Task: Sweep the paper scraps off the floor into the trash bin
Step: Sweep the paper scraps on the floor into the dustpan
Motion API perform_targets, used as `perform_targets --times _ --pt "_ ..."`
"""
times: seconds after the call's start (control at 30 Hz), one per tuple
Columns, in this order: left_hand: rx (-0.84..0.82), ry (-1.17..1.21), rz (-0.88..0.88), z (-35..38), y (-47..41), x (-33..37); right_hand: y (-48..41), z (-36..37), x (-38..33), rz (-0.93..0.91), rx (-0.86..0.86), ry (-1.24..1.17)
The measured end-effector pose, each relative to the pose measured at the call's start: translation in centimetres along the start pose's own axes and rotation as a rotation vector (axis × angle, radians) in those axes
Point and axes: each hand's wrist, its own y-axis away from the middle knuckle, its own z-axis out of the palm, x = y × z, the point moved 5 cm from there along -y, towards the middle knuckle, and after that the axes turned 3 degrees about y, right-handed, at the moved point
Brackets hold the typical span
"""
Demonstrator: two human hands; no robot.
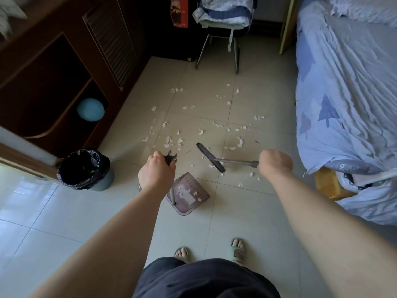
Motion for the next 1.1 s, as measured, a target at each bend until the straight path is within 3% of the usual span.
perform_targets --times 0.63,0.87,1.1 --pt "0.025 0.01 -0.072 7.0 4.9 12.8 -5.4 1.3 17.5 0.11 -0.02 -0.069" --pt "0.018 0.008 -0.085 7.9 5.3 14.1 -5.8 3.4 18.1 0.117 -0.148 -0.083" --pt "0.012 -0.002 -0.12 7.9 5.0 14.3 -6.5 2.8 13.1 0.03 -0.193 -0.197"
